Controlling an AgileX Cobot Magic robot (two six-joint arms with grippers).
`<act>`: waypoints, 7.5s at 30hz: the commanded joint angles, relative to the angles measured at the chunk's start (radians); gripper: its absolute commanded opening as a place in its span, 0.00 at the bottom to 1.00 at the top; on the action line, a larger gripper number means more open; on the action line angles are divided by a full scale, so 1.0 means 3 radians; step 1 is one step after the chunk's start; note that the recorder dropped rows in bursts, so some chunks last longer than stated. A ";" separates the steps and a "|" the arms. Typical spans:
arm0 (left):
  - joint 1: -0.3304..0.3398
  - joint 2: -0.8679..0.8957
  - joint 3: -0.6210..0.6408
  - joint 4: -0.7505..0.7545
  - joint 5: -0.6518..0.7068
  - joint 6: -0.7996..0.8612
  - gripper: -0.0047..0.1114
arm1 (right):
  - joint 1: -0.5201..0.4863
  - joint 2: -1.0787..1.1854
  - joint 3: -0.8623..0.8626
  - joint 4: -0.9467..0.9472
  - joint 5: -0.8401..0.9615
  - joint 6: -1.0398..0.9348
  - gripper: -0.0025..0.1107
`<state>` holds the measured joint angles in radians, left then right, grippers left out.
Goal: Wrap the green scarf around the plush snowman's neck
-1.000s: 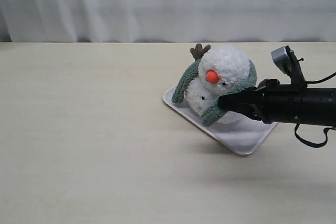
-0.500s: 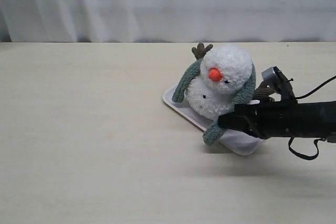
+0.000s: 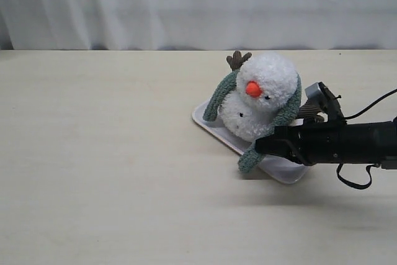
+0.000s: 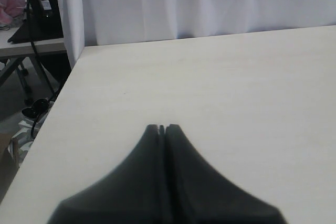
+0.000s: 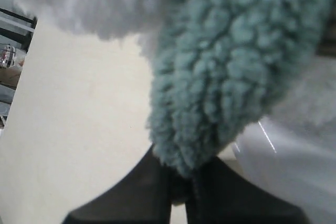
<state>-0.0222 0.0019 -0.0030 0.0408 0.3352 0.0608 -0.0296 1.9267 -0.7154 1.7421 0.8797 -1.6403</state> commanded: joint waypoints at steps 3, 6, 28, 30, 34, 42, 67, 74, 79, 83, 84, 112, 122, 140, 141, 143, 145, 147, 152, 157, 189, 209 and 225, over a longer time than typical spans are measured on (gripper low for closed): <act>0.0014 -0.0006 0.0010 -0.0001 -0.0042 0.0008 0.04 | -0.0007 0.0001 -0.0019 -0.0119 0.0342 -0.0055 0.15; 0.0014 -0.0006 0.0010 -0.0001 -0.0042 0.0008 0.04 | -0.0007 -0.0005 -0.0019 -0.0178 0.0548 0.0007 0.30; 0.0014 -0.0006 0.0010 -0.0001 -0.0042 0.0008 0.04 | 0.1121 -0.0027 -0.0517 -0.0343 0.1138 0.0308 0.42; 0.0014 -0.0006 0.0010 -0.0001 -0.0042 0.0008 0.04 | 0.1196 -0.0087 -0.0638 -0.0384 0.1052 0.0325 0.42; 0.0014 -0.0006 0.0010 -0.0001 -0.0042 0.0008 0.04 | 0.1342 -0.0307 -0.0832 -0.0710 -0.0096 0.0620 0.42; 0.0014 -0.0006 0.0010 -0.0001 -0.0042 0.0008 0.04 | 0.1747 -0.0757 -0.0908 -0.2142 -0.2168 0.2022 0.42; 0.0014 -0.0006 0.0010 -0.0001 -0.0042 0.0008 0.04 | 0.2447 -0.0749 -0.1565 -0.0627 -0.5724 -0.0387 0.51; 0.0014 -0.0006 0.0010 -0.0001 -0.0042 0.0008 0.04 | 0.2194 -0.0733 -0.1835 0.0008 -0.5305 -0.1023 0.51; 0.0014 -0.0006 0.0010 -0.0001 -0.0042 0.0008 0.04 | 0.2162 -0.0726 -0.1779 0.0008 -0.3966 -0.0523 0.48; 0.0014 -0.0006 0.0010 -0.0001 -0.0042 0.0008 0.04 | 0.1959 -0.0566 -0.1855 0.0008 -0.2215 0.0170 0.45; 0.0014 -0.0006 0.0010 -0.0001 -0.0042 0.0008 0.04 | 0.1917 -0.0493 -0.1904 0.0004 -0.1870 0.0409 0.45; 0.0014 -0.0006 0.0010 -0.0001 -0.0042 0.0008 0.04 | 0.2321 0.0554 -0.2596 -0.6558 -0.0760 0.7480 0.45; 0.0014 -0.0006 0.0010 -0.0001 -0.0042 0.0008 0.04 | 0.2513 0.0633 -0.2540 -0.6626 -0.0563 0.6840 0.45; 0.0014 -0.0006 0.0010 -0.0001 -0.0042 0.0008 0.04 | 0.2613 0.0639 -0.2300 -0.7737 -0.0285 0.6998 0.44; 0.0014 -0.0006 0.0010 -0.0001 -0.0042 0.0008 0.04 | 0.2613 0.0666 -0.2300 -0.7822 -0.0228 0.6998 0.42; 0.0014 -0.0006 0.0010 -0.0001 -0.0042 0.0008 0.04 | 0.2613 0.0710 -0.2300 -0.7941 -0.0118 0.7025 0.41; 0.0014 -0.0006 0.0010 -0.0001 -0.0042 0.0008 0.04 | 0.2613 0.0750 -0.2300 -0.7964 -0.0049 0.7025 0.41; 0.0014 -0.0006 0.0010 -0.0001 -0.0042 0.0008 0.04 | 0.2613 0.0783 -0.2288 -0.7995 -0.0058 0.7025 0.41; 0.0014 -0.0006 0.0010 -0.0001 -0.0042 0.0008 0.04 | 0.2613 0.0899 -0.2288 -0.8182 -0.0064 0.7025 0.39; 0.0014 -0.0006 0.0010 -0.0001 -0.0042 0.0008 0.04 | 0.2613 0.1000 -0.2288 -0.8300 -0.0043 0.7025 0.33; 0.0014 -0.0006 0.0010 -0.0001 -0.0042 0.0008 0.04 | 0.2873 -0.0098 -0.1401 -0.7933 -0.0778 0.6625 0.06; 0.0014 -0.0006 0.0010 -0.0001 -0.0042 0.0008 0.04 | 0.2001 -0.0791 0.0143 -0.7742 -0.1798 0.6791 0.36; 0.0014 -0.0006 0.0010 -0.0001 -0.0042 0.0008 0.04 | 0.1938 -0.0646 0.0138 -0.9446 -0.1823 0.8064 0.36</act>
<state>-0.0222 0.0019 -0.0030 0.0408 0.3352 0.0608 0.5702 1.7313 -0.6755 -1.0387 0.3469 0.7251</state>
